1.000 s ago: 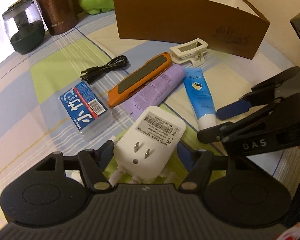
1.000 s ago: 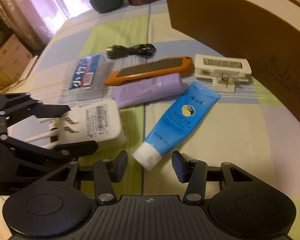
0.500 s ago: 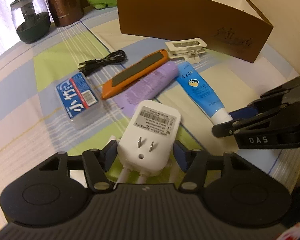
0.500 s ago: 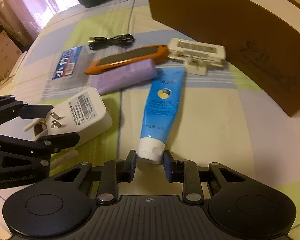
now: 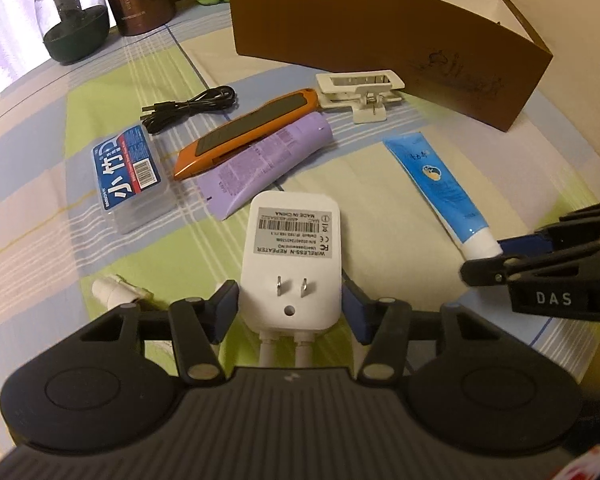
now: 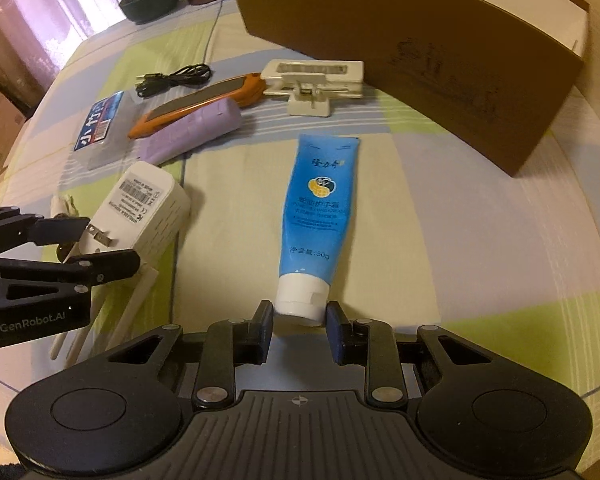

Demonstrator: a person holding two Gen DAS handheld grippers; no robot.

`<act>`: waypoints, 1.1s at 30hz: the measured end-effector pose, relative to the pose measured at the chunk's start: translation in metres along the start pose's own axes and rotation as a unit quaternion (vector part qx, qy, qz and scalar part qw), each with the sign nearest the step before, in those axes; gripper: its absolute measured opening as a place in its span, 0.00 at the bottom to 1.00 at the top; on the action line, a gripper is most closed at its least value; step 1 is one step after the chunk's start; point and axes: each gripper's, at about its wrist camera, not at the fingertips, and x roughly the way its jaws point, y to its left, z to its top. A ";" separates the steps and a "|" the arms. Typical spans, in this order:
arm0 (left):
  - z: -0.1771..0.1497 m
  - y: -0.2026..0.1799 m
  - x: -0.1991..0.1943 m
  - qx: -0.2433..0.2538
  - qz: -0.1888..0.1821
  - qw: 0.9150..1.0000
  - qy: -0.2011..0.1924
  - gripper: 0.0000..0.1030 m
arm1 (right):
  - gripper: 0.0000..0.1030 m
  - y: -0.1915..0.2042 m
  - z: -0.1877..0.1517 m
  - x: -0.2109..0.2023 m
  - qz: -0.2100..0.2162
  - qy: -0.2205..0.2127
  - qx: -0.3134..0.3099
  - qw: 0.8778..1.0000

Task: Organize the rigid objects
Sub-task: 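Grasp the white repeater with the left tool while the right tool grasps the blue tube, then lift the repeater and blue tube and carry them over the brown box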

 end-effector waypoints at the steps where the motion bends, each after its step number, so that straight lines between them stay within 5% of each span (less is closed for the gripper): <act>1: 0.000 0.000 0.000 -0.002 0.002 1.000 -0.001 0.50 | 0.26 -0.001 0.000 0.000 0.002 0.000 0.000 1.000; 6: 0.005 -0.001 0.004 0.003 0.000 1.000 0.000 0.60 | 0.54 0.004 0.005 0.000 -0.003 -0.021 -0.010 1.000; 21: 0.020 -0.001 0.026 0.006 0.012 1.000 0.012 0.52 | 0.52 0.014 0.018 0.018 -0.040 -0.048 -0.034 0.997; 25: 0.022 -0.001 0.027 0.006 0.014 1.000 0.015 0.51 | 0.34 0.014 0.019 0.018 -0.060 -0.051 -0.045 0.996; 33: 0.022 -0.002 0.027 0.003 0.017 1.000 0.017 0.51 | 0.31 0.011 0.017 0.016 -0.052 -0.057 -0.055 0.996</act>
